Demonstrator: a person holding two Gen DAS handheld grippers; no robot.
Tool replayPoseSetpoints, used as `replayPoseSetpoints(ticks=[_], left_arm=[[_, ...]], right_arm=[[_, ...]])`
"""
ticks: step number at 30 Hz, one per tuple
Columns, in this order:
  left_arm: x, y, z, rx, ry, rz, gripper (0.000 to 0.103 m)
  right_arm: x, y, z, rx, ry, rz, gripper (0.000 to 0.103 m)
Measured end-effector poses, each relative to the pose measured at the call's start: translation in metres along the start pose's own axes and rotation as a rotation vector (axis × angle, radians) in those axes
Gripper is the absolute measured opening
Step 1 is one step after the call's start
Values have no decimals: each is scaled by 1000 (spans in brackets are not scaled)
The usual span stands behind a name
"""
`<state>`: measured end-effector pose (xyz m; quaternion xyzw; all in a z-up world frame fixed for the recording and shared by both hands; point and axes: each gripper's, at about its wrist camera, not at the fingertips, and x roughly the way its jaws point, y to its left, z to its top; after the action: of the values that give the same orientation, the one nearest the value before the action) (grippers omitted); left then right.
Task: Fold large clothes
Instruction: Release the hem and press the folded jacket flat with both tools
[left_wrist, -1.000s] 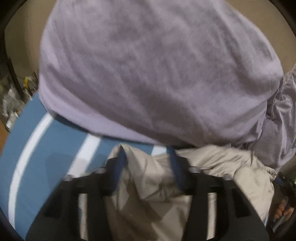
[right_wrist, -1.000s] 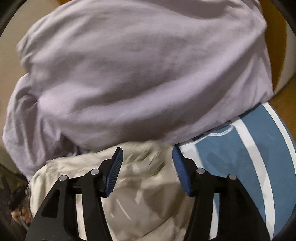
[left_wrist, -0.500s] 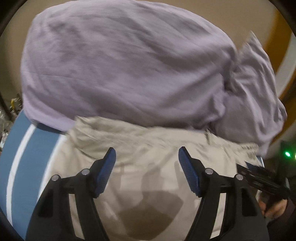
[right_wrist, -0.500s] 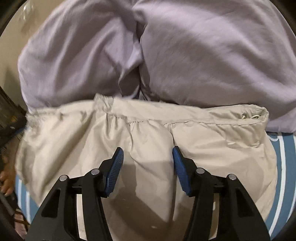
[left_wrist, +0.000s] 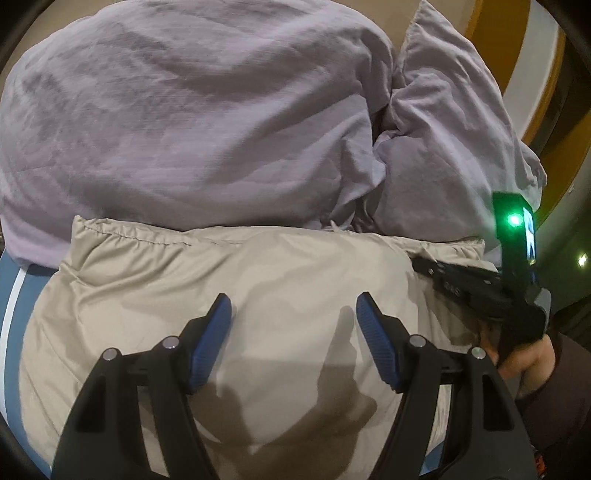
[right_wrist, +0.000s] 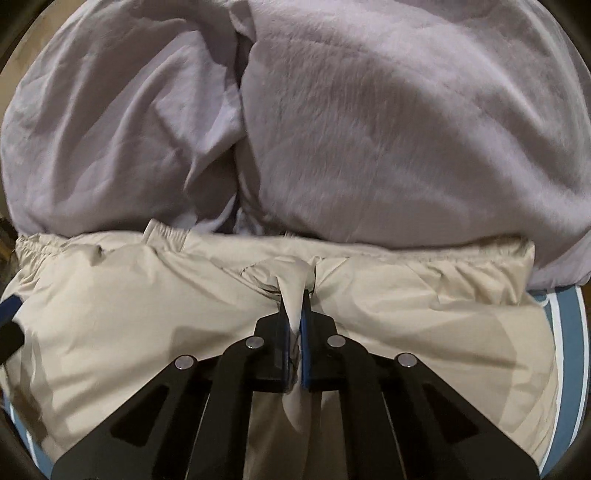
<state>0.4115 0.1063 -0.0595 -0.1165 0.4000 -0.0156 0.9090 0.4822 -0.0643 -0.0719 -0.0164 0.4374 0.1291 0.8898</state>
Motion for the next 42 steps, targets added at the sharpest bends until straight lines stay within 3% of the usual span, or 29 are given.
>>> replayPoseSetpoints(ticks=[5, 9, 13, 16, 20, 25, 32, 42], left_arm=[[17, 0, -1, 21, -6, 49, 72], [38, 12, -6, 2, 15, 113, 74], [58, 21, -8, -13, 19, 180, 74], [66, 23, -6, -10, 21, 200, 74], [74, 28, -5, -20, 24, 201, 75], [80, 32, -2, -28, 23, 199, 76], [92, 32, 7, -34, 13, 192, 78], [95, 32, -1, -38, -5, 193, 79]], right_arm=[[11, 2, -2, -2, -13, -19, 4], [6, -6, -6, 23, -29, 26, 9], [-10, -13, -12, 46, -49, 31, 38], [-27, -11, -20, 49, -82, 41, 47], [-45, 5, -27, 52, -110, 66, 53], [-52, 31, -32, 16, -144, 62, 71], [-23, 49, -39, -35, -147, -31, 81], [1, 45, -44, -11, -184, -61, 89]])
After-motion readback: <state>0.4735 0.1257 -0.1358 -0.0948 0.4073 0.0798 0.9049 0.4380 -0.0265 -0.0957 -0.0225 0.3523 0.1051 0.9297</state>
